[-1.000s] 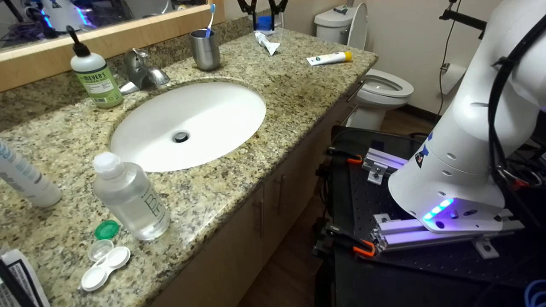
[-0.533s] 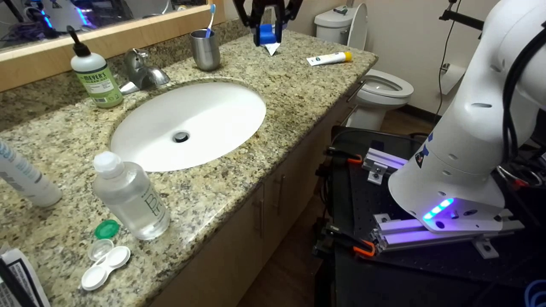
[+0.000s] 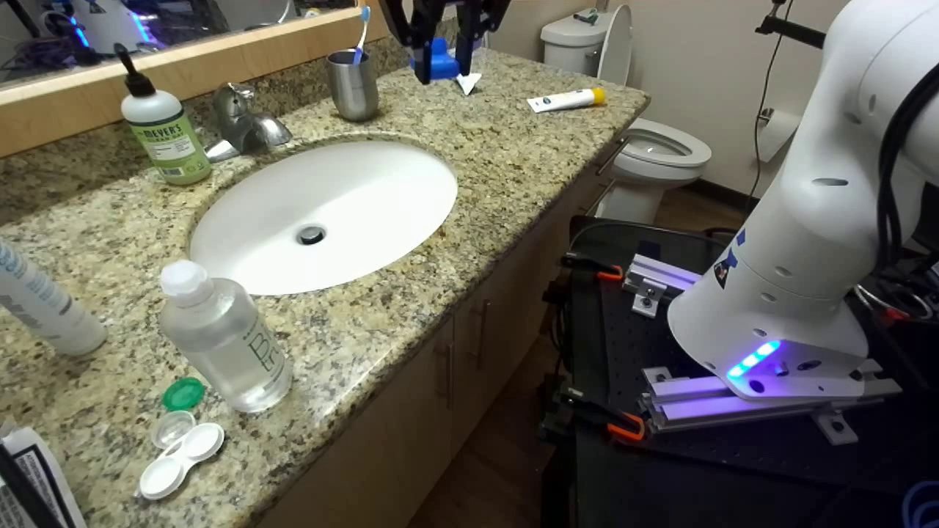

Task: Move the blue case to the left side of the sink counter and then put it back on the right side of the sink counter

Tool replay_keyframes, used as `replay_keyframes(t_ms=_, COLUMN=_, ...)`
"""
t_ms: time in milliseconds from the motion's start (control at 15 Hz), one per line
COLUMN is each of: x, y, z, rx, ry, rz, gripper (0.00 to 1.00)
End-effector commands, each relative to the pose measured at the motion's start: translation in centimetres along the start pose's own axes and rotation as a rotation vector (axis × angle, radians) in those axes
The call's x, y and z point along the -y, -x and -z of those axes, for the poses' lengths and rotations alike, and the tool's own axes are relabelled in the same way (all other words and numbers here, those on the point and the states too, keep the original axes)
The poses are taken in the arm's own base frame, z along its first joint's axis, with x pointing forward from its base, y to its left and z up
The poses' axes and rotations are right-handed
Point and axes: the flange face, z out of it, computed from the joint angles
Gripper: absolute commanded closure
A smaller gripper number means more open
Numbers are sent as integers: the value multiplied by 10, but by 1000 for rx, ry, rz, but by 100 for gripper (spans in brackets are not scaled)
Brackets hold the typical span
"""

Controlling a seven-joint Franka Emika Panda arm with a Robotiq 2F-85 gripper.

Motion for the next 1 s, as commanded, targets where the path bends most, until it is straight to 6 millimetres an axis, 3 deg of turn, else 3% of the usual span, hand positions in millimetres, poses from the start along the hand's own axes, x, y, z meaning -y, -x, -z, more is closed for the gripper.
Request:
replay_keyframes(t_ms=0, x=50, y=24, z=-6, rx=7, ry=-50, rz=93, gripper=80)
replay_keyframes(t_ms=200, x=118, y=58, z=2, rx=-11, ry=-121, rz=173, gripper=80)
replay_keyframes(t_ms=400, x=160, y=48, z=1, rx=-65, ry=-143, rz=140, gripper=80)
replay_keyframes(t_ms=533, x=174, y=26, z=-8, rx=-56, ry=-131, rz=84, gripper=80)
replay_keyframes(t_ms=733, x=178, y=-1, z=-21, rx=42, ry=-116, rz=-3, gripper=80)
replay_keyframes(t_ms=800, x=170, y=15, z=-15, rx=-10, ry=-131, rz=31, gripper=55)
replay_keyframes(t_ms=933, x=174, y=0, z=-24, rx=17, ry=-126, rz=-2, gripper=55)
